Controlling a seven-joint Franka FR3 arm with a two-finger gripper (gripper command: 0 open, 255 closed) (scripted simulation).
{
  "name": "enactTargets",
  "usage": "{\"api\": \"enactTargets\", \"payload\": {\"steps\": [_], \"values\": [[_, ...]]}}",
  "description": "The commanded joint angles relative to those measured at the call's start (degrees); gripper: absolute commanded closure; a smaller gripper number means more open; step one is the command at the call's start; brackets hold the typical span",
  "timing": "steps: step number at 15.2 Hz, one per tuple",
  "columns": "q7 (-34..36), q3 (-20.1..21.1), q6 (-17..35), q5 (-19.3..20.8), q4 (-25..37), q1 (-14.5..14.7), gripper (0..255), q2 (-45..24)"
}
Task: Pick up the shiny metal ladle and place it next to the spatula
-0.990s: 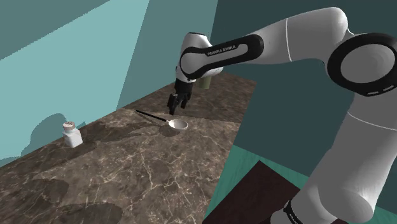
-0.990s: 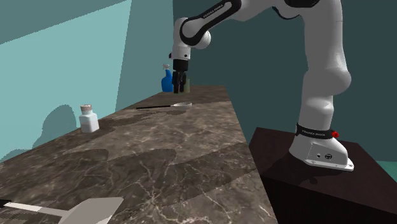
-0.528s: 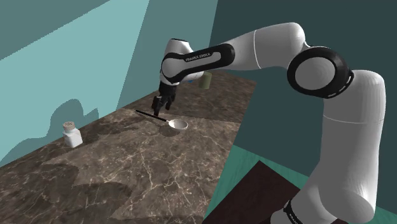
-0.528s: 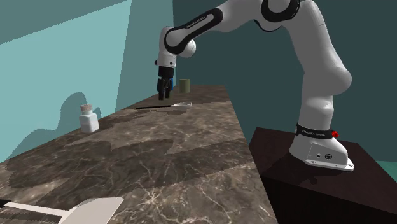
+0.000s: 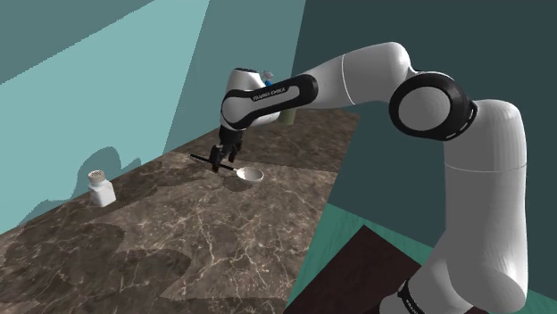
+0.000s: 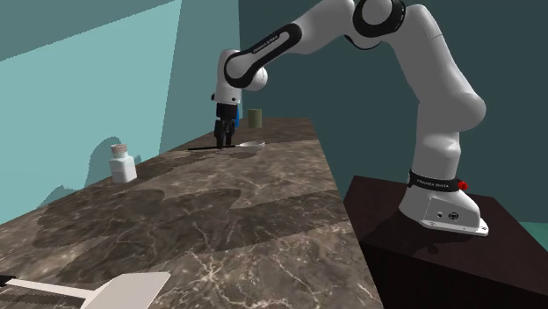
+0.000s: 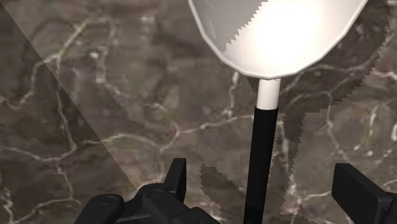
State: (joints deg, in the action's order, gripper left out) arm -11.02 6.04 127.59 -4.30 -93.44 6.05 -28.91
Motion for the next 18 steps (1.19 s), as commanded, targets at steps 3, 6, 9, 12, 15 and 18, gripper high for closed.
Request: {"api": "enactTargets", "payload": {"steps": [3, 6, 9, 12, 15, 18], "values": [[0.0, 0.0, 0.4, 0.0, 0.1, 0.1, 0, -0.5], [0.0, 0.0, 0.4, 0.0, 0.1, 0.1, 0, -0.5], [0.0, 0.0, 0.4, 0.0, 0.1, 0.1, 255, -0.5], [0.0, 0.0, 0.3, 0.0, 0.2, 0.1, 255, -0.5], [0.0, 0.0, 0.2, 0.0, 0.3, 0.1, 255, -0.5], [0.1, 0.0, -0.2, 0.0, 0.4, 0.0, 255, -0.1]]}}
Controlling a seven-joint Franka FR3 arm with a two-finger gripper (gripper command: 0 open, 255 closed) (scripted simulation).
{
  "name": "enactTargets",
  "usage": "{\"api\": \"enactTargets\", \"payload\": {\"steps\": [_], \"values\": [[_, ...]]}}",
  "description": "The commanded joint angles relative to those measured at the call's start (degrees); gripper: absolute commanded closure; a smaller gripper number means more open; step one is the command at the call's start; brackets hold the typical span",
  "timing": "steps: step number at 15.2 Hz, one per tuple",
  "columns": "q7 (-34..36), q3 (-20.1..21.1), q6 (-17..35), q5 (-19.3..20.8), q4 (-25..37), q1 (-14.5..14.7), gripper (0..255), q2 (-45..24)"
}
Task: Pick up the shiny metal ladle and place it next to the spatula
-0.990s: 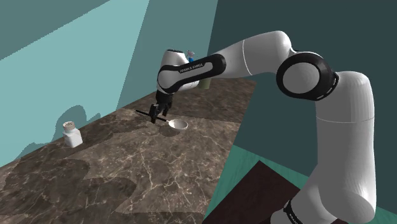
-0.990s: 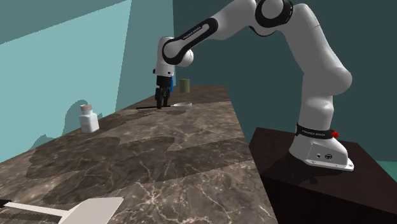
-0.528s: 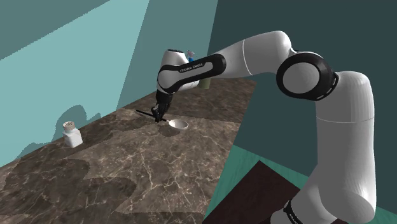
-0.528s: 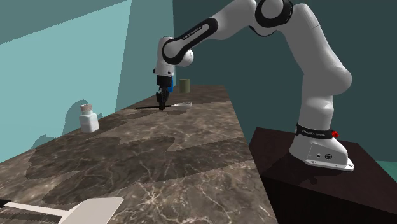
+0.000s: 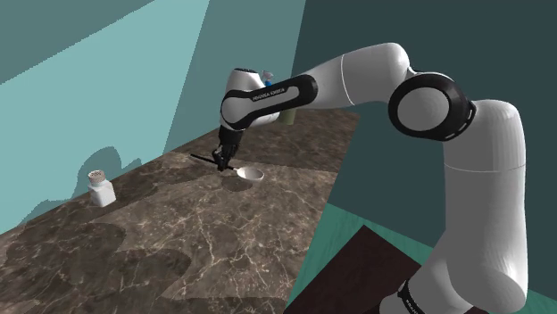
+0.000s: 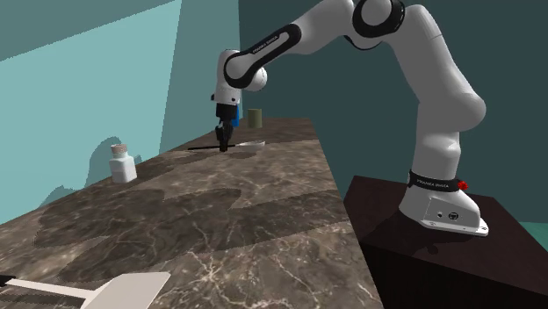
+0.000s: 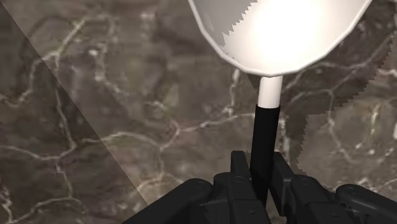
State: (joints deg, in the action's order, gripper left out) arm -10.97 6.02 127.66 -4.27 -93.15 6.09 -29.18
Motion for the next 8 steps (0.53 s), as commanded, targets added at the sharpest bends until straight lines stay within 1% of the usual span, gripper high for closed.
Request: {"api": "enactTargets", "payload": {"steps": [1, 8], "values": [[0.1, 0.0, -0.9, 0.0, 0.3, 0.0, 255, 0.5], [0.5, 0.1, -5.3, 0.0, 2.7, -0.1, 255, 2.6]]}}
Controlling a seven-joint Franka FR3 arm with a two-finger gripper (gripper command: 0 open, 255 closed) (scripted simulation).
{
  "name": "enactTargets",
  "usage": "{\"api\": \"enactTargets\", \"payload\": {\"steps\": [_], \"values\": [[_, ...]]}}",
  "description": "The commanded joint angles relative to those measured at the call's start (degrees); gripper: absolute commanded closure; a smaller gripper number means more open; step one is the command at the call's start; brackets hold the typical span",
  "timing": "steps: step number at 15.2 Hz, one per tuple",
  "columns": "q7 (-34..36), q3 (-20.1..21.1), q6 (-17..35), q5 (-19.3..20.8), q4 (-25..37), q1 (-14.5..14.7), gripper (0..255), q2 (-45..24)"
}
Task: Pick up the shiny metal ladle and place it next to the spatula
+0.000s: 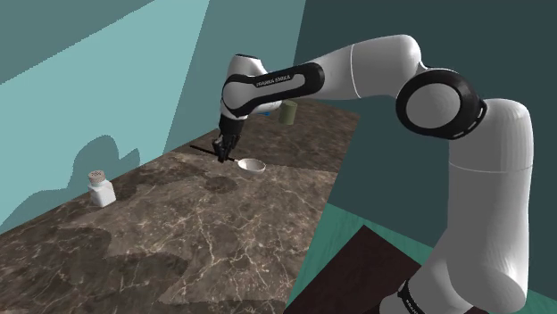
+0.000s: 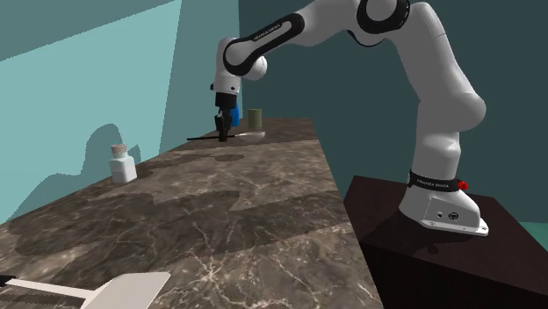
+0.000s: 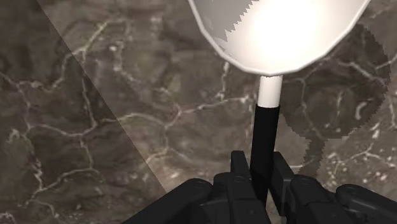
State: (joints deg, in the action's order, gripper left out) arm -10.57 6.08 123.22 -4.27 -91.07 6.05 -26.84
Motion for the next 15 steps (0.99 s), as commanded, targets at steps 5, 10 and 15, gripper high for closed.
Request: {"api": "enactTargets", "payload": {"steps": [5, 10, 15], "values": [[0.3, 0.0, -4.1, 0.0, 2.7, 0.0, 255, 1.4], [0.6, 0.0, -7.5, 0.1, 5.2, -0.1, 255, 2.4], [3.8, 0.9, -6.8, 0.3, 1.1, 2.0, 255, 6.0]]}}
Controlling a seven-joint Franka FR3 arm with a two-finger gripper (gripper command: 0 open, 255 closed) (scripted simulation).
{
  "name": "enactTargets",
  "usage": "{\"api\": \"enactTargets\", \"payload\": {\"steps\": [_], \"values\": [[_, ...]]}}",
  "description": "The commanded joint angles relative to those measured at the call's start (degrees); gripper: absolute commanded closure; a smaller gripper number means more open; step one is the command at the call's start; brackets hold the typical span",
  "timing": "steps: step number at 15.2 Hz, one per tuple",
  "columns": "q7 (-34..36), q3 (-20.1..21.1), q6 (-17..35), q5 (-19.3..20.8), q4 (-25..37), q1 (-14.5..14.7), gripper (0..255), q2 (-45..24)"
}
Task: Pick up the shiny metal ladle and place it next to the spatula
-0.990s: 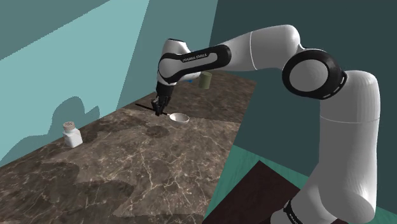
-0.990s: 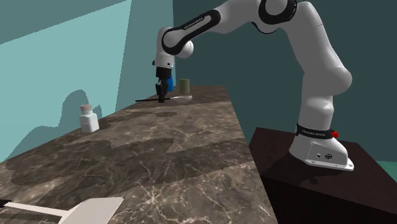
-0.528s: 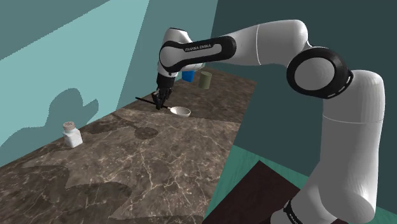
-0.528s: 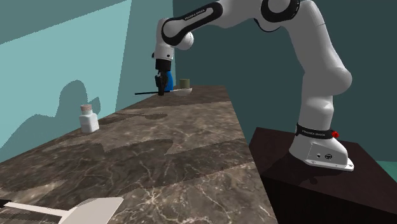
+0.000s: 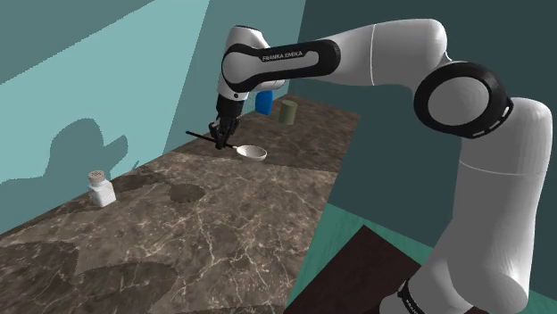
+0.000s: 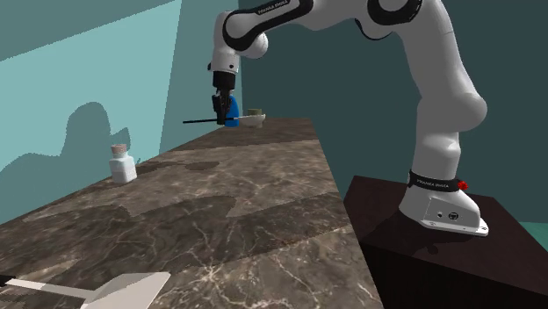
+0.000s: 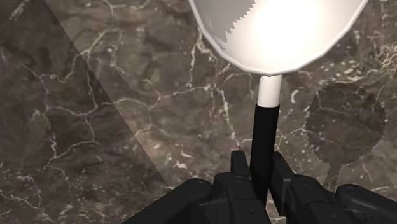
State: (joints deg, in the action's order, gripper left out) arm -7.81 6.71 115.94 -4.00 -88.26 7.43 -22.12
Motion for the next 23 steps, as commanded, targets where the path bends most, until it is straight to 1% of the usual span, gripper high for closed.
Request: {"api": "enactTargets", "payload": {"steps": [1, 6, 12, 17, 23], "values": [[2.1, 0.6, 1.1, 0.2, -3.3, 1.4, 255, 2.3], [7.6, 2.4, 3.7, 0.7, -9.5, 5.0, 255, 6.5], [15.0, 4.9, 5.8, 1.6, -14.5, 9.4, 255, 9.9], [21.5, 7.2, 6.9, 2.7, -16.6, 13.2, 255, 11.3], [29.9, 10.0, 7.5, 4.4, -16.9, 18.0, 255, 11.4]]}}
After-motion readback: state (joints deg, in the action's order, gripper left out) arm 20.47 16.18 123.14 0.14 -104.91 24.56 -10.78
